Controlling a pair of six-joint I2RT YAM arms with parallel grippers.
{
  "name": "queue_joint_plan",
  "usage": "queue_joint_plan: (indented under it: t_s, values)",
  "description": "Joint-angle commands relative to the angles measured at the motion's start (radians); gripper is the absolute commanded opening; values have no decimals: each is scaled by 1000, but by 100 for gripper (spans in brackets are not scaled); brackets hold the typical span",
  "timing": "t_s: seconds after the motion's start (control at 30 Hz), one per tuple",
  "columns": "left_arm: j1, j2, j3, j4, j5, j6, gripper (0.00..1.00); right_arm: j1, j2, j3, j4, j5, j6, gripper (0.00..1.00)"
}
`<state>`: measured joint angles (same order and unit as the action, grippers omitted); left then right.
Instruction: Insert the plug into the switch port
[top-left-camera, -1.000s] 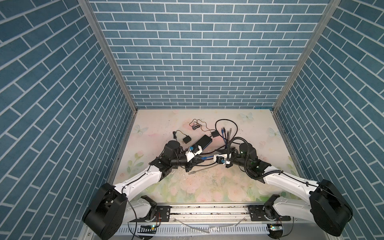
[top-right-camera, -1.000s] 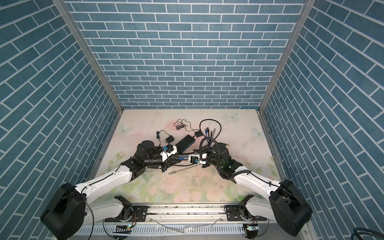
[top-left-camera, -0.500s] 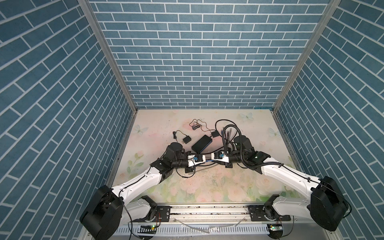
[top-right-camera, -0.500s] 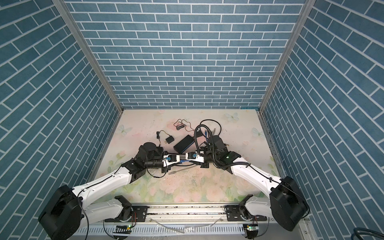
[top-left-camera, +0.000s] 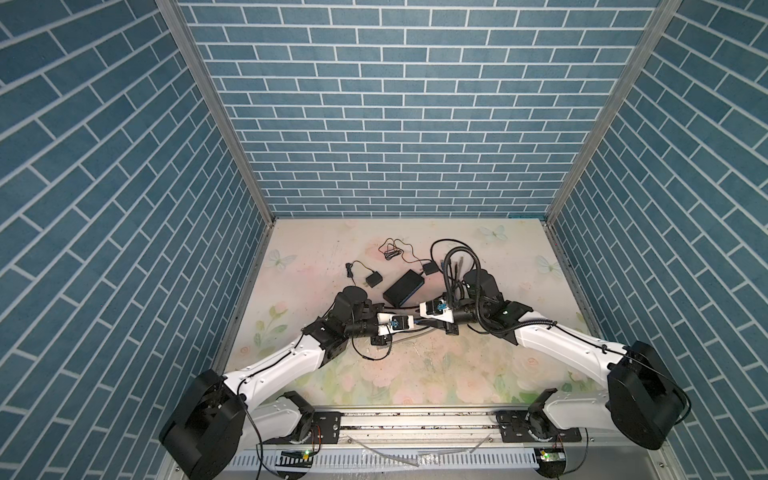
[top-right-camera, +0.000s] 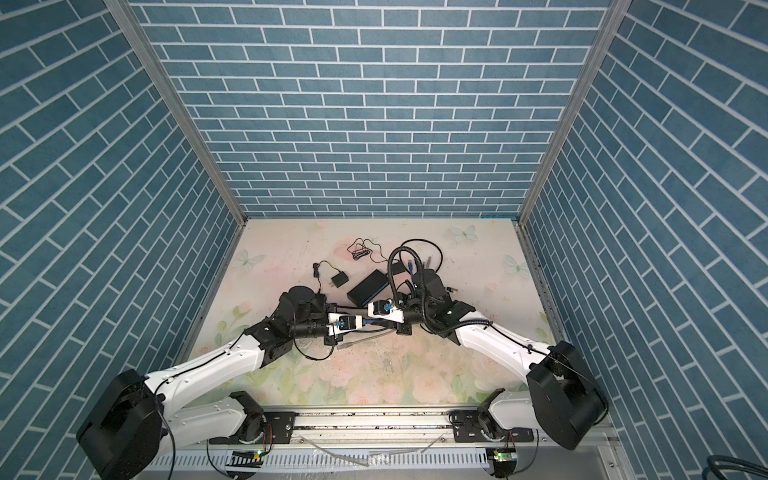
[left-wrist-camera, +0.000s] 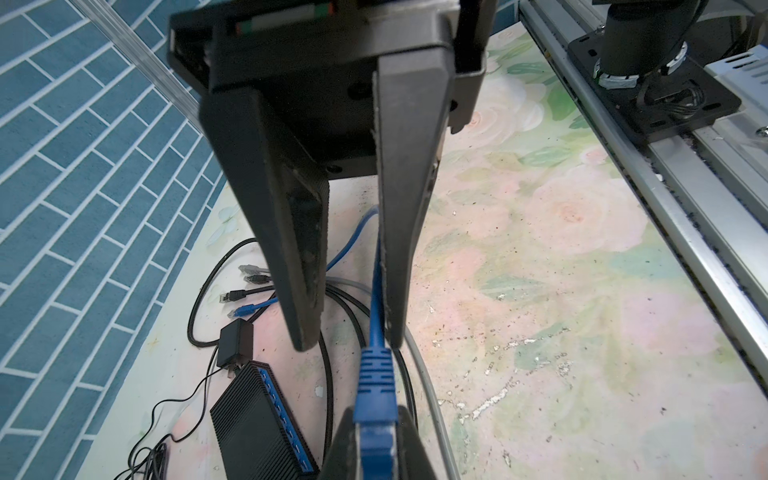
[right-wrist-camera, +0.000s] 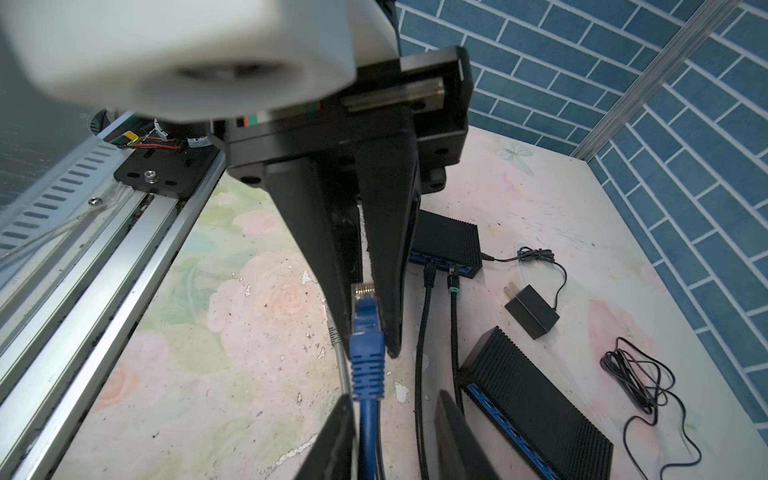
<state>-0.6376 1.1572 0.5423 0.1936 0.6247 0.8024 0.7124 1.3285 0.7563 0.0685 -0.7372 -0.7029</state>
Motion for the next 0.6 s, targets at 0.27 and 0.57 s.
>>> queue_joint_plan:
  t_s: [0.27, 0.57]
  values:
    - [-8, -8, -9, 46, -6, 21, 0, -2, 49, 11, 114, -72, 88, 25]
    - [-15, -1, -7, 33, -52, 35, 9, -1, 73, 6, 169, -74, 84, 0]
